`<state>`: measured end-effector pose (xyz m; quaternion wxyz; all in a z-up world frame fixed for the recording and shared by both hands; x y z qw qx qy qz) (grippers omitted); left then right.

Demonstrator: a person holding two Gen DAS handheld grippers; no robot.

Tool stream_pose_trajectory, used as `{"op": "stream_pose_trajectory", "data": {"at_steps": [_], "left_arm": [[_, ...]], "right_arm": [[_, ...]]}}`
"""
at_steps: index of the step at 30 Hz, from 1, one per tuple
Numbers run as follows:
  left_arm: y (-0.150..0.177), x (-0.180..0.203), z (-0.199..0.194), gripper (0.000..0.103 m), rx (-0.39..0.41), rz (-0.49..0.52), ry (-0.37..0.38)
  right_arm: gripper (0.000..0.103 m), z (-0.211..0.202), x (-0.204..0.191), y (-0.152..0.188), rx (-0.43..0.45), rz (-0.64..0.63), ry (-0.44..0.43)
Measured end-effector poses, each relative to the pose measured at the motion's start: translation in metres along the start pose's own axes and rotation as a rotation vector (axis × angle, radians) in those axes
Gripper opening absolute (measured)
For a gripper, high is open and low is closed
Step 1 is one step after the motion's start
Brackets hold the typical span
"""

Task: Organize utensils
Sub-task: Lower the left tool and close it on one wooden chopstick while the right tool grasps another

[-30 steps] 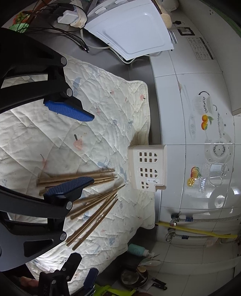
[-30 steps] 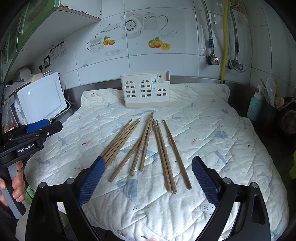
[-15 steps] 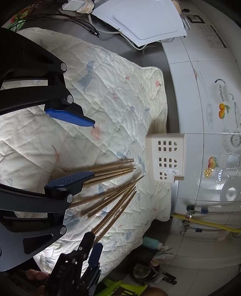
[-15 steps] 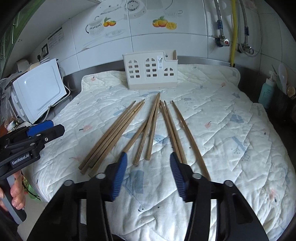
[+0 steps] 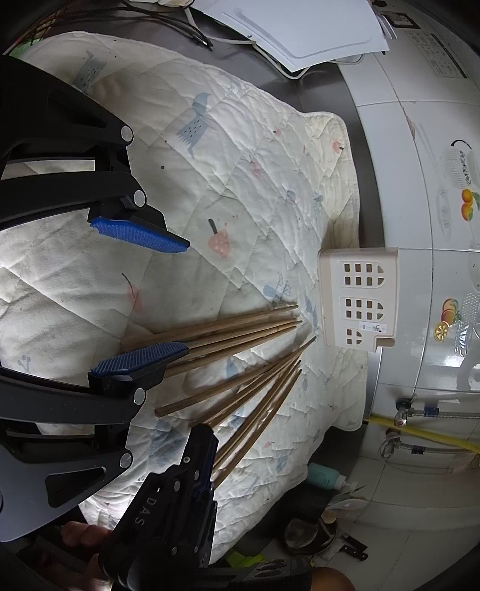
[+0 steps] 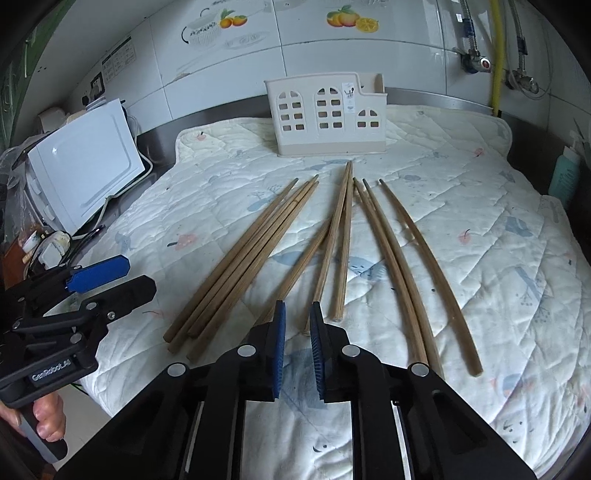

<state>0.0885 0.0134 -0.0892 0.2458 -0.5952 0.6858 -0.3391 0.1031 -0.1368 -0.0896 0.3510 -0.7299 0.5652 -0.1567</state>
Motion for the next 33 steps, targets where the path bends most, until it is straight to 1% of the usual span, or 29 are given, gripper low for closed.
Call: {"op": "stream_pose_trajectory", "data": {"at_steps": [4,5,7,9,11,12,16,17,22,26,29,32,33], "left_arm": [[0.004,-0.001,0.002,0.044,-0.014,-0.007,0.035],[0.005,-0.001,0.002,0.041,-0.016,-0.007,0.048],[0.007,0.002,0.002,0.041,-0.019,-0.003,0.066],[0.009,0.006,0.003,0.038,-0.024,0.006,0.085],[0.012,0.008,0.005,0.037,-0.037,0.005,0.104],[0.014,0.009,0.006,0.033,-0.043,0.007,0.109],[0.017,0.010,0.013,0.031,-0.066,-0.002,0.119],[0.017,0.010,0.015,0.027,-0.071,-0.005,0.117],[0.018,0.007,0.021,0.027,-0.095,-0.026,0.098],[0.018,0.011,0.024,0.027,-0.106,-0.024,0.086],[0.017,0.014,0.031,0.026,-0.123,-0.016,0.047],[0.013,0.016,0.035,0.018,-0.120,-0.001,-0.009],[0.012,0.016,0.036,0.017,-0.119,0.001,-0.022]], "right_arm": [[0.012,0.009,0.003,0.000,-0.021,0.017,0.009],[0.012,0.012,0.004,0.000,-0.027,0.017,0.016],[0.012,0.015,0.005,0.001,-0.035,0.024,0.024],[0.012,0.018,0.006,0.002,-0.043,0.028,0.028],[0.010,0.019,0.005,0.003,-0.040,0.024,0.040],[0.010,0.019,0.005,0.003,-0.040,0.023,0.041],[0.010,0.018,0.006,0.003,-0.039,0.025,0.040],[0.010,0.018,0.006,0.003,-0.038,0.026,0.040],[0.010,0.017,0.007,0.004,-0.036,0.029,0.035],[0.010,0.016,0.007,0.004,-0.032,0.030,0.033],[0.010,0.016,0.008,0.004,-0.031,0.032,0.031],[0.010,0.016,0.008,0.004,-0.029,0.034,0.025],[0.010,0.016,0.008,0.004,-0.028,0.037,0.023]]}}
Point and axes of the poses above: each gripper's, at about its wrist camera, not at the fingertips, and z roughly the way its jaws point, x to its right, y to its underside, the point moved 2 cm from there along z, roughly the way its jaws point, and after that the axes turned 1 degree about -z, right-handed, at the moved point
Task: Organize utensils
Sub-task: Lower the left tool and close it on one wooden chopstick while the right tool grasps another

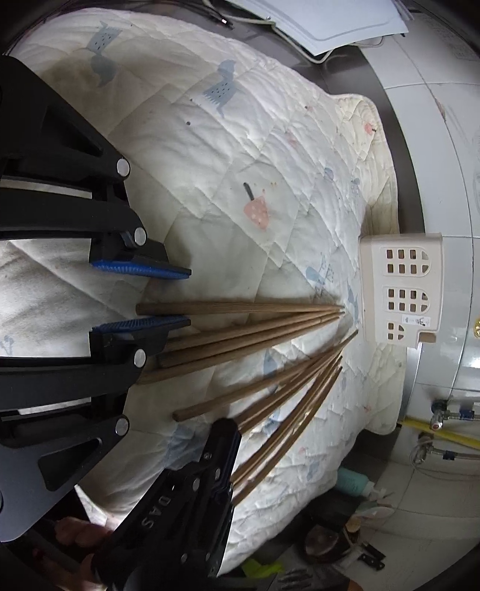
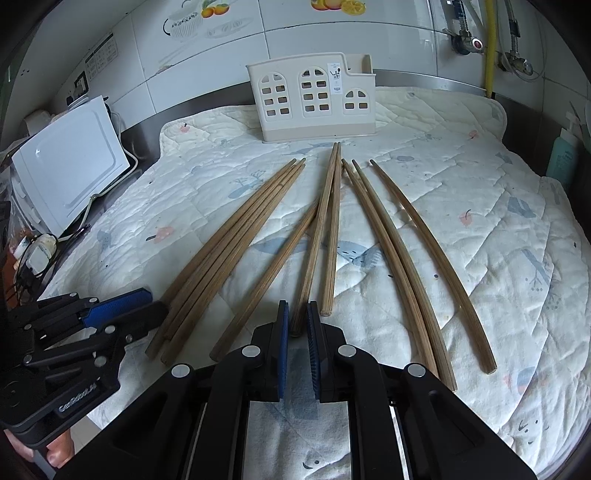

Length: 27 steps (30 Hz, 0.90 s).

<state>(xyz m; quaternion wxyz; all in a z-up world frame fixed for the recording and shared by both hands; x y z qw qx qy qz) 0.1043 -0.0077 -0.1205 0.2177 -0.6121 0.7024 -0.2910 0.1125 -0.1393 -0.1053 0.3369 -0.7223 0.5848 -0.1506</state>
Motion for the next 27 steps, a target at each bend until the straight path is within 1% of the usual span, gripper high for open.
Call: {"op": "stream_pose_trajectory", "data": {"at_steps": [2,5,7,9,13,14,15,18,20,24,27], "left_arm": [[-0.002,0.001,0.002,0.017,-0.001,-0.002,0.005],[-0.002,0.006,0.004,0.017,0.012,0.021,0.016],[-0.003,0.010,0.006,0.017,0.021,0.049,0.003],[-0.003,0.009,0.006,0.017,0.026,0.039,0.013],[-0.001,0.004,0.004,0.010,0.043,0.024,0.029],[-0.002,0.004,0.003,0.007,0.044,0.019,0.032],[-0.003,0.003,0.002,0.006,0.044,0.009,0.044],[-0.006,-0.003,0.000,0.006,0.044,-0.029,0.080],[-0.006,-0.007,0.001,0.006,0.046,-0.035,0.065],[-0.007,-0.017,-0.001,0.006,0.053,-0.085,0.092],[-0.006,-0.020,0.000,0.006,0.065,-0.094,0.096]], "right_arm": [[0.010,0.000,0.000,0.000,0.004,0.003,-0.002],[0.010,0.001,0.001,0.000,0.010,0.007,-0.005],[0.010,0.001,0.001,0.000,0.011,0.005,-0.006],[0.009,0.000,0.002,0.000,0.013,0.007,-0.007],[0.008,-0.005,0.003,0.000,0.024,0.006,0.004],[0.008,-0.008,0.003,0.000,0.029,0.002,0.009],[0.008,-0.012,0.004,-0.001,0.035,0.000,0.014],[0.007,-0.027,0.007,-0.006,0.071,-0.008,0.030],[0.006,-0.038,0.010,-0.011,0.100,-0.011,0.043],[0.007,-0.062,0.015,-0.023,0.161,-0.018,0.055],[0.007,-0.075,0.014,-0.032,0.196,-0.039,0.054]]}}
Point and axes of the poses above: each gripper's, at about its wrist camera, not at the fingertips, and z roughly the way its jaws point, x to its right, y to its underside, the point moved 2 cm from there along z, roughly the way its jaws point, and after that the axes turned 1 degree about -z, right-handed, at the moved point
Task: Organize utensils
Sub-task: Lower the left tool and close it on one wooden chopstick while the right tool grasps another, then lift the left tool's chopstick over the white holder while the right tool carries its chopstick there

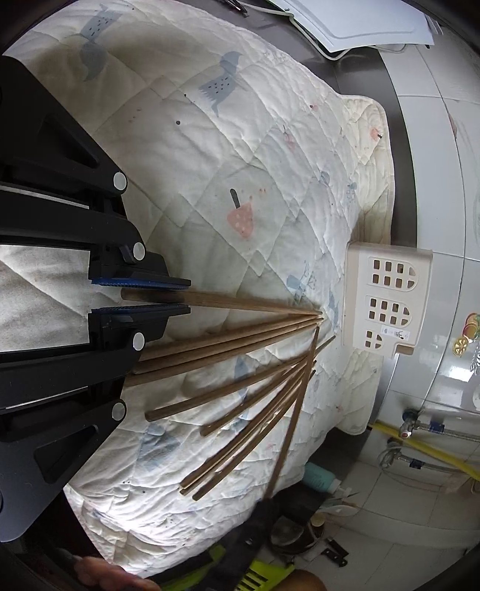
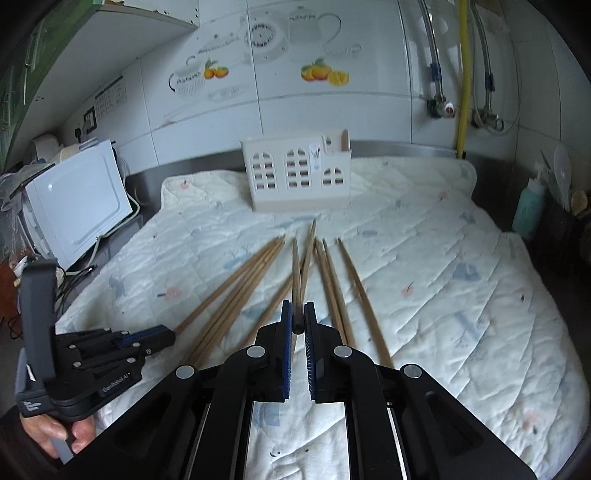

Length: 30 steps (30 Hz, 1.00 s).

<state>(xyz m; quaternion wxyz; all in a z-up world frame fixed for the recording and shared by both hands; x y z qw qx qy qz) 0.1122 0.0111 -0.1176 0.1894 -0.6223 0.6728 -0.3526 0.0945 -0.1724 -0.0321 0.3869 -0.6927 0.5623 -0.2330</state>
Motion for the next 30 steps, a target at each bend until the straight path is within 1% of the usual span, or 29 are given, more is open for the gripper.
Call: {"op": "stream_pose_trajectory", "data": {"at_steps": [4,6,11,13,15,18,23,27,30], "left_arm": [[0.002,0.002,0.003,0.006,-0.002,0.019,0.005],[0.003,0.003,0.008,0.007,-0.020,0.029,0.015],[0.004,0.003,0.008,0.007,-0.005,0.026,0.019],[0.005,0.004,0.008,0.007,0.003,0.035,0.009],[0.003,0.003,0.006,0.005,0.006,0.021,0.012],[-0.006,0.005,-0.009,0.005,0.053,0.030,0.029],[-0.028,0.009,-0.034,0.005,0.134,0.070,0.026],[-0.042,0.007,-0.040,0.005,0.155,0.089,0.018],[-0.053,0.007,-0.048,0.005,0.180,0.096,0.019]], "right_arm": [[0.007,-0.009,0.002,-0.015,0.025,-0.010,-0.022],[0.007,-0.012,0.002,-0.024,0.039,-0.021,-0.025],[0.007,-0.018,0.002,-0.044,0.069,-0.038,-0.042],[0.007,-0.019,0.001,-0.049,0.074,-0.041,-0.055],[0.007,-0.020,0.000,-0.054,0.078,-0.047,-0.064],[0.007,-0.026,-0.002,-0.062,0.095,-0.067,-0.067],[0.007,-0.034,0.001,-0.085,0.113,-0.080,-0.104],[0.007,-0.033,0.003,-0.106,0.098,-0.100,-0.146],[0.007,-0.033,0.003,-0.120,0.094,-0.126,-0.161]]}}
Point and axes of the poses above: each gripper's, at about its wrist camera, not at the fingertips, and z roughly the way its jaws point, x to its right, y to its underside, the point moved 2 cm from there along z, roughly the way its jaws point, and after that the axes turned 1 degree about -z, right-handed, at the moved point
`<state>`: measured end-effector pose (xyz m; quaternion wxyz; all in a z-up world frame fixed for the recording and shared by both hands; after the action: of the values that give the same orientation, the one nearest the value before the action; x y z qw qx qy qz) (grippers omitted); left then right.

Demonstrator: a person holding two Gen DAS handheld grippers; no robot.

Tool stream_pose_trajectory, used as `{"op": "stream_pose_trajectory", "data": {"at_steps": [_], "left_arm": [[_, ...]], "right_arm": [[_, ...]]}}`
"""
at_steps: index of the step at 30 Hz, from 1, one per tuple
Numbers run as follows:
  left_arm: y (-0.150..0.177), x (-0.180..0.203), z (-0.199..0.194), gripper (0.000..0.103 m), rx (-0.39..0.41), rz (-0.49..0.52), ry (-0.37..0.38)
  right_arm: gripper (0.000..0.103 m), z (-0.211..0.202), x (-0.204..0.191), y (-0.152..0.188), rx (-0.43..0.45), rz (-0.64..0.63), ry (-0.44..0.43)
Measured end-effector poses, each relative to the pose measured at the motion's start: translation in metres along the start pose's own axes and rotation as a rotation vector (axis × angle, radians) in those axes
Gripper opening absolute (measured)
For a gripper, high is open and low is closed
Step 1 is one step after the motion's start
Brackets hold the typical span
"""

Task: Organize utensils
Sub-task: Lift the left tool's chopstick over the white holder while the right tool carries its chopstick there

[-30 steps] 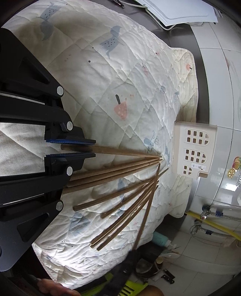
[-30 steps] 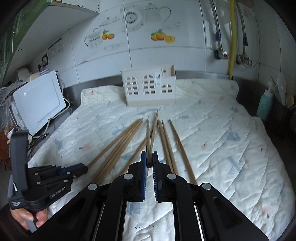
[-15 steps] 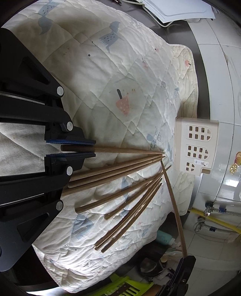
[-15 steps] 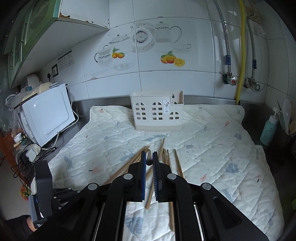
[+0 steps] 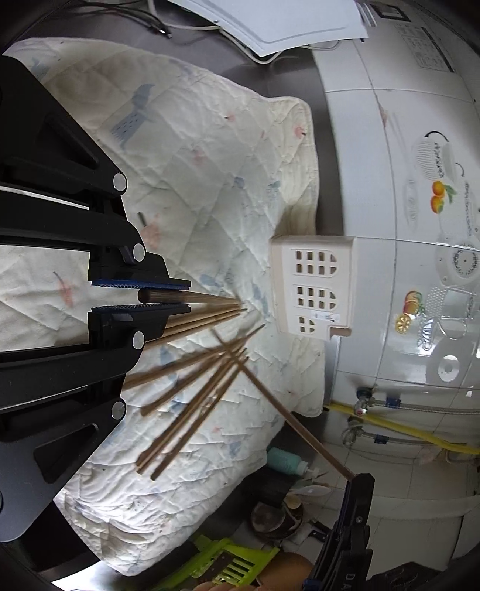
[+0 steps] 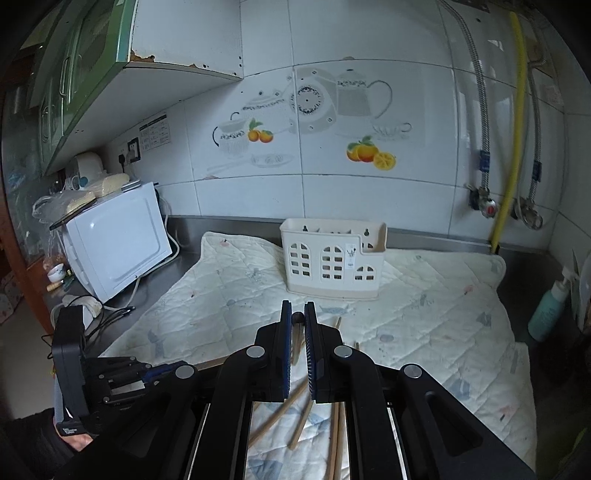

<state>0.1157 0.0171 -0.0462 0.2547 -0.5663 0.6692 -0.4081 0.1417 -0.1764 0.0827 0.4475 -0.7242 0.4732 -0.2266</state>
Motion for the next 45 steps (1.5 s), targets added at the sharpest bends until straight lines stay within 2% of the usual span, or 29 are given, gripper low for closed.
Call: {"op": "stream_pose_trajectory", "data": {"at_steps": [12,17,25,27,32,38,45], "left_arm": [[-0.076,-0.003,-0.010,0.005,0.078,0.046,0.038],[-0.112,0.001,0.000,0.005,0.089,0.083,0.034],[-0.164,-0.003,0.018,0.005,0.110,0.098,0.026],[-0.178,-0.006,0.018,0.005,0.130,0.093,0.032],[-0.221,-0.009,0.013,0.005,0.199,0.098,0.015],[-0.273,-0.007,0.007,0.005,0.316,0.110,-0.009],[-0.311,-0.006,0.023,0.005,0.424,0.116,-0.075]], "right_arm": [[0.007,0.019,0.024,-0.067,-0.011,-0.025,-0.014],[0.007,0.035,0.031,-0.095,-0.005,-0.055,0.025],[0.007,0.055,0.054,-0.159,0.082,-0.055,0.111],[0.007,0.062,0.062,-0.175,0.122,-0.051,0.157],[0.007,0.087,0.083,-0.201,0.166,0.008,0.186],[0.007,0.127,0.097,-0.213,0.148,0.031,0.214],[0.007,0.164,0.109,-0.194,0.084,0.011,0.220]]}}
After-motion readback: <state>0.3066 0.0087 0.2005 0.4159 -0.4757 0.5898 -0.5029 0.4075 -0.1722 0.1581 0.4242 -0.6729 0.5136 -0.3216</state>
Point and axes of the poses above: each gripper's, at about its wrist camera, not at the fingertips, and z roughly the way its jaws point, x to its right, y to its underside, the point moved 2 cm from there along z, roughly the way its jaws point, and after that the axes turned 1 degree about -z, right-handed, at the moved point
